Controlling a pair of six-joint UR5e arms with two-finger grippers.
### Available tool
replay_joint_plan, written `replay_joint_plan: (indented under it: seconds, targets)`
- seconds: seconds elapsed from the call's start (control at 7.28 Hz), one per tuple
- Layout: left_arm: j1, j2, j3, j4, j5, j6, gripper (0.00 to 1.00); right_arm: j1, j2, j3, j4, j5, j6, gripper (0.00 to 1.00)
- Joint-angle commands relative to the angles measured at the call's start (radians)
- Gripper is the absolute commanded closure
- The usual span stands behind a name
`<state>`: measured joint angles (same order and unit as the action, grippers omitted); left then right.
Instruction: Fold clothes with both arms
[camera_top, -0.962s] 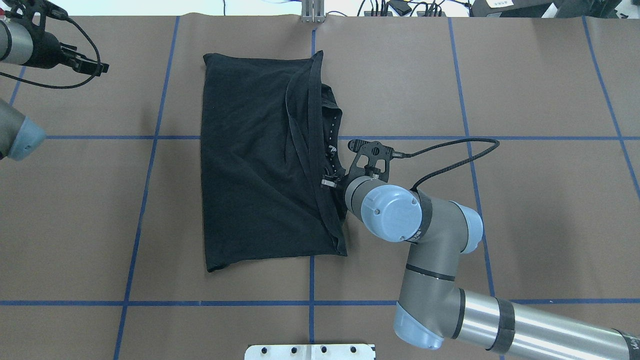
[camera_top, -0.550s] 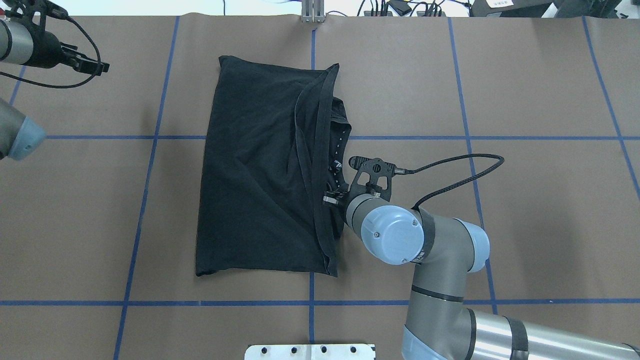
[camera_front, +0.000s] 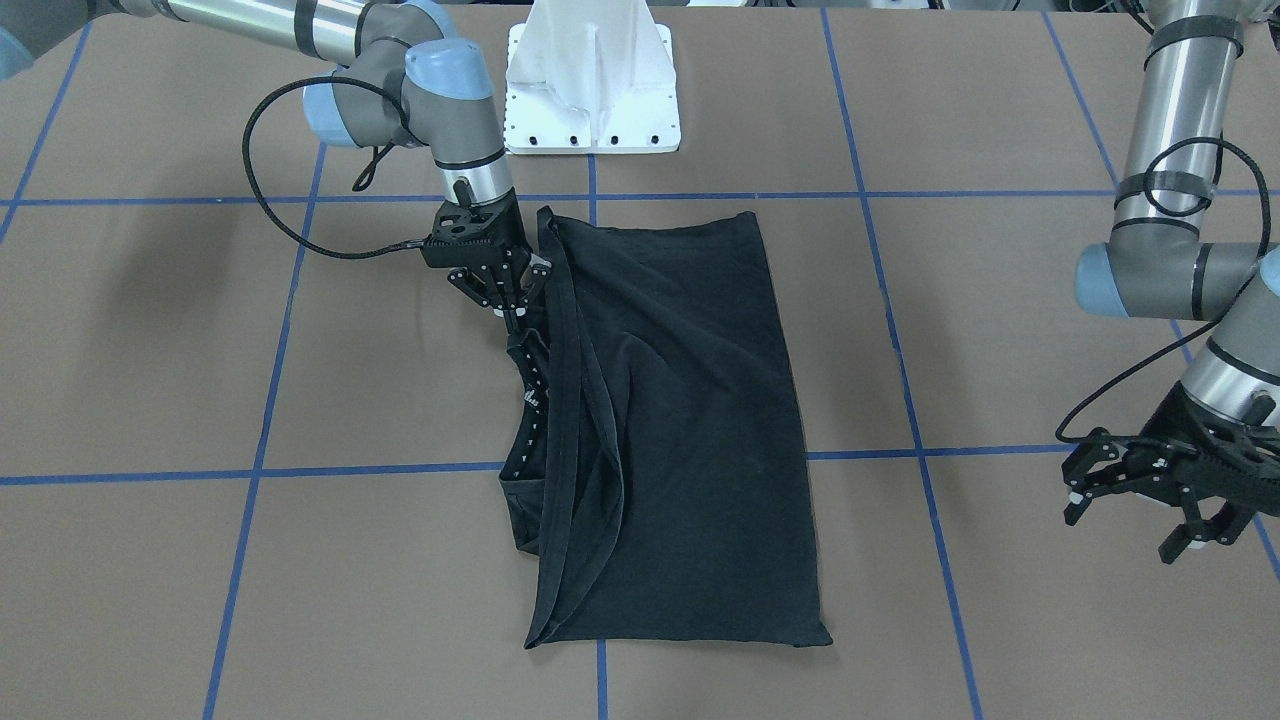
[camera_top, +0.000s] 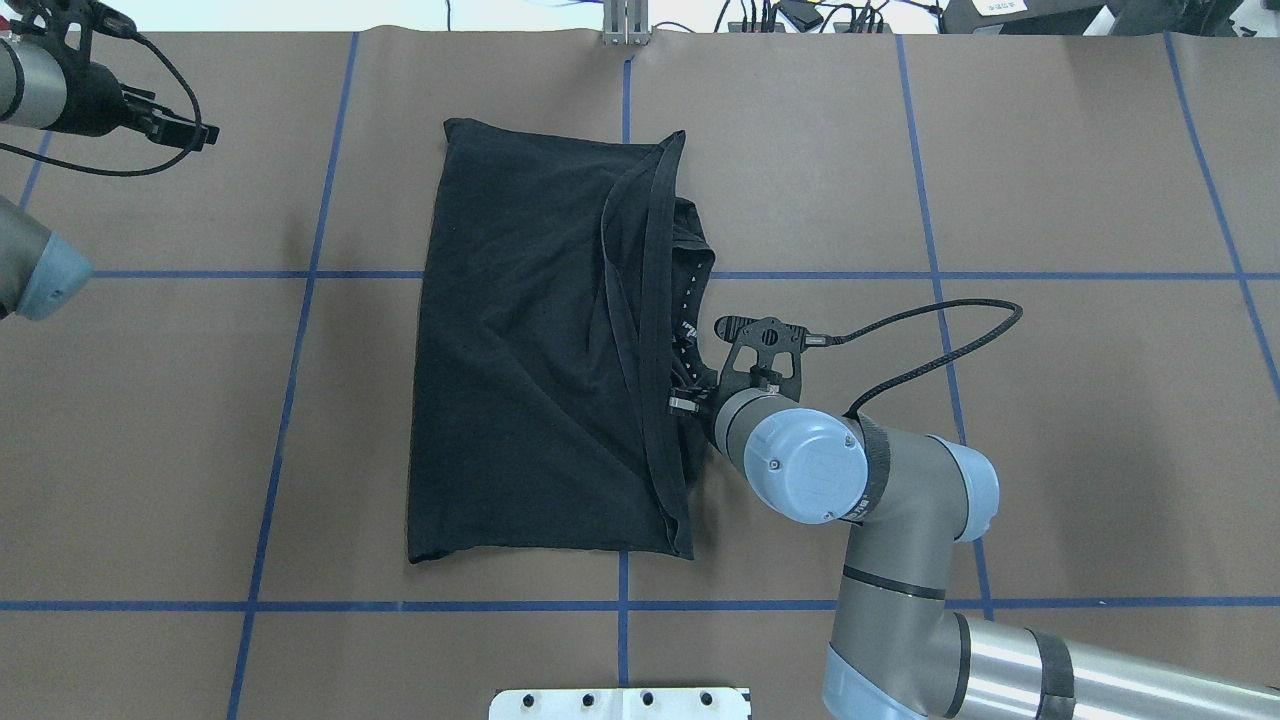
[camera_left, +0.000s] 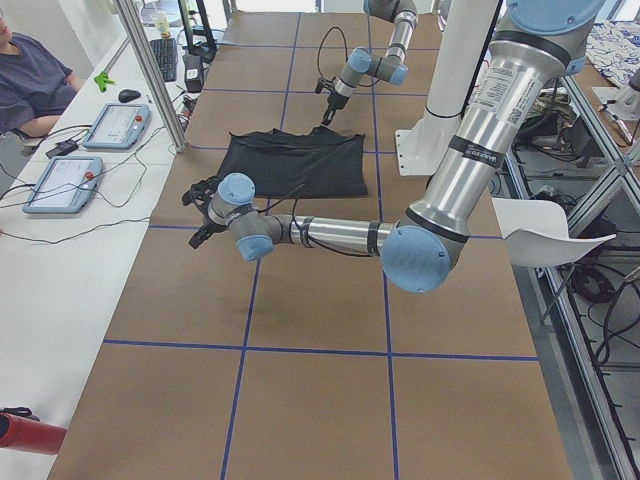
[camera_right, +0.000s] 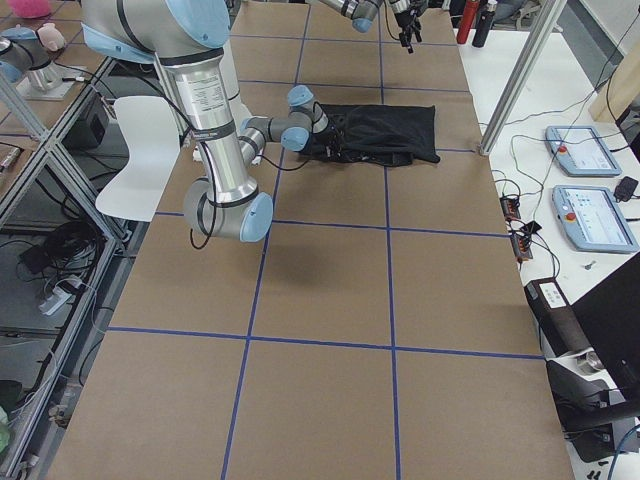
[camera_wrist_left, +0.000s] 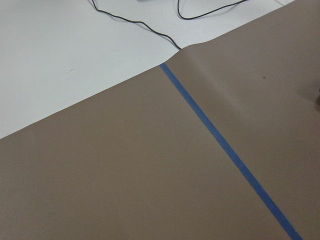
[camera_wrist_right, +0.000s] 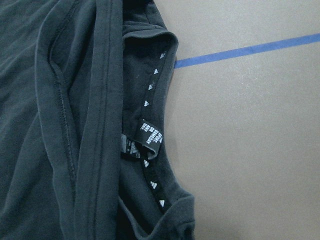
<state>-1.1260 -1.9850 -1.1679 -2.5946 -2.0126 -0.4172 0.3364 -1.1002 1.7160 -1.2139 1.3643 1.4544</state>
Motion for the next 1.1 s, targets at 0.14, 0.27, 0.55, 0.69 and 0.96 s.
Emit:
replay_joint_plan:
  seconds: [0.14, 0.27, 0.55, 0.69, 0.96]
  targets:
    - [0.000, 0.000, -0.003, 0.001, 0.000, 0.000, 0.00, 0.044, 0.005, 0.049, -0.044, 0.036, -0.008, 0.00]
    - [0.000, 0.000, -0.001, 0.001, 0.000, 0.000, 0.00, 0.094, 0.048, 0.089, -0.213, 0.141, -0.020, 0.00]
    - [0.000, 0.000, -0.003, 0.001, 0.000, 0.000, 0.00, 0.063, 0.239, 0.070, -0.501, 0.145, -0.029, 0.00]
    - [0.000, 0.000, -0.004, 0.001, 0.000, -0.002, 0.00, 0.005, 0.293, 0.047, -0.576, 0.097, -0.029, 0.00]
    - [0.000, 0.000, -0.003, 0.001, 0.000, -0.002, 0.00, -0.068, 0.309, -0.043, -0.639, -0.005, -0.032, 0.00]
